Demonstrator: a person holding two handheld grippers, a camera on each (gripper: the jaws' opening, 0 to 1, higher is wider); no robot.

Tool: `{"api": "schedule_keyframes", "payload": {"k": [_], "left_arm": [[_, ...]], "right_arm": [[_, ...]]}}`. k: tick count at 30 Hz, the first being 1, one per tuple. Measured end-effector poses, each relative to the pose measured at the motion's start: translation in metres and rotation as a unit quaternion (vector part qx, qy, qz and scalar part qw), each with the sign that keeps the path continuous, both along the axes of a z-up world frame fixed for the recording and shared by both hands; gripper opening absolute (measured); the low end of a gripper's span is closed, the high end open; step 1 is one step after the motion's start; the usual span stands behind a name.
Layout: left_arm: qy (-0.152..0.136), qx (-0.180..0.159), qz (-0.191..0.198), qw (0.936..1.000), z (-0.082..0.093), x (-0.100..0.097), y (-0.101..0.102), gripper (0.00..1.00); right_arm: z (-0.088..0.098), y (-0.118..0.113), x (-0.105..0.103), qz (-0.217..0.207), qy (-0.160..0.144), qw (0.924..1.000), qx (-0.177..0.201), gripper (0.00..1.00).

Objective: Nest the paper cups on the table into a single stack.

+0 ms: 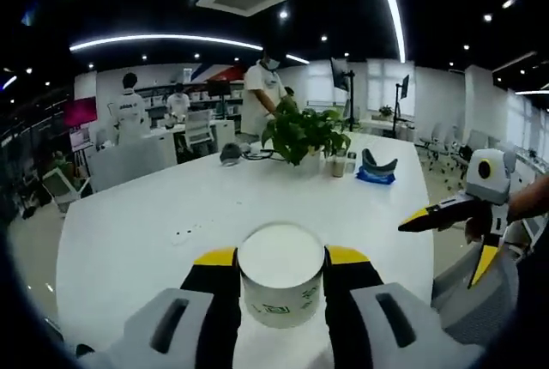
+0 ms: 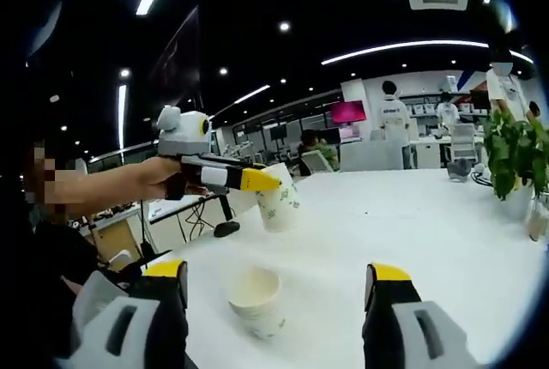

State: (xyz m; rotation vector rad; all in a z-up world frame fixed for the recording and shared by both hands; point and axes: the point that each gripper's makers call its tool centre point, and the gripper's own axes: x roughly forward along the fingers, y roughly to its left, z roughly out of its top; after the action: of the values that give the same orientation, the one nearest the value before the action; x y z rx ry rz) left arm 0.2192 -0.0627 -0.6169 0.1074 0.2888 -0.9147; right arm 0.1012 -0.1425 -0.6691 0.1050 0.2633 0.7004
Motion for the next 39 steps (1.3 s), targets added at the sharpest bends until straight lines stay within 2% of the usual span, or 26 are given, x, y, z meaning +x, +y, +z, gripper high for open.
{"api": "schedule_keyframes", "payload": {"k": [4,7,10,13,15,20,21,26,30,34,39], "left_arm": [[-0.003,-0.023,0.002,0.9997,0.014,-0.008,-0.001,0.35],[-0.004,-0.037,0.004,0.9993,0.026,-0.019,-0.003,0.35],[-0.004,-0.053,0.006,0.9986,0.036,-0.029,-0.004,0.35],[0.001,-0.061,0.005,0.9981,0.039,-0.04,-0.005,0.35],[0.001,-0.058,0.001,0.9983,0.038,-0.045,-0.005,0.35],[0.013,-0.068,0.006,0.9976,0.037,-0.056,-0.005,0.35],[0.014,-0.068,0.006,0.9976,0.035,-0.06,-0.005,0.35],[0.023,-0.069,0.003,0.9973,0.025,-0.072,-0.006,0.35],[0.024,-0.075,0.001,0.9969,0.024,-0.078,-0.007,0.35],[0.039,-0.087,0.001,0.9955,0.018,-0.084,-0.006,0.35],[0.048,-0.093,0.002,0.9945,0.012,-0.093,-0.008,0.35]], "right_arm": [[0.005,0.012,0.001,0.03,-0.006,0.9995,-0.004,0.75],[0.01,0.018,0.004,0.041,-0.024,0.9988,-0.014,0.74],[0.016,0.022,0.006,0.045,-0.035,0.9983,-0.009,0.71],[0.023,0.025,0.007,0.047,-0.051,0.9976,0.002,0.64],[0.024,0.028,0.006,0.049,-0.044,0.9977,0.018,0.59],[0.019,0.038,-0.002,0.076,-0.034,0.9965,0.013,0.46],[0.017,0.042,-0.004,0.085,-0.02,0.9959,0.023,0.44],[0.017,0.046,-0.007,0.095,-0.019,0.9949,0.027,0.23],[0.021,0.048,-0.01,0.104,-0.018,0.9935,0.041,0.17],[0.028,0.047,-0.011,0.112,-0.016,0.9917,0.06,0.08],[0.036,0.047,-0.012,0.115,-0.016,0.9904,0.075,0.01]]}}
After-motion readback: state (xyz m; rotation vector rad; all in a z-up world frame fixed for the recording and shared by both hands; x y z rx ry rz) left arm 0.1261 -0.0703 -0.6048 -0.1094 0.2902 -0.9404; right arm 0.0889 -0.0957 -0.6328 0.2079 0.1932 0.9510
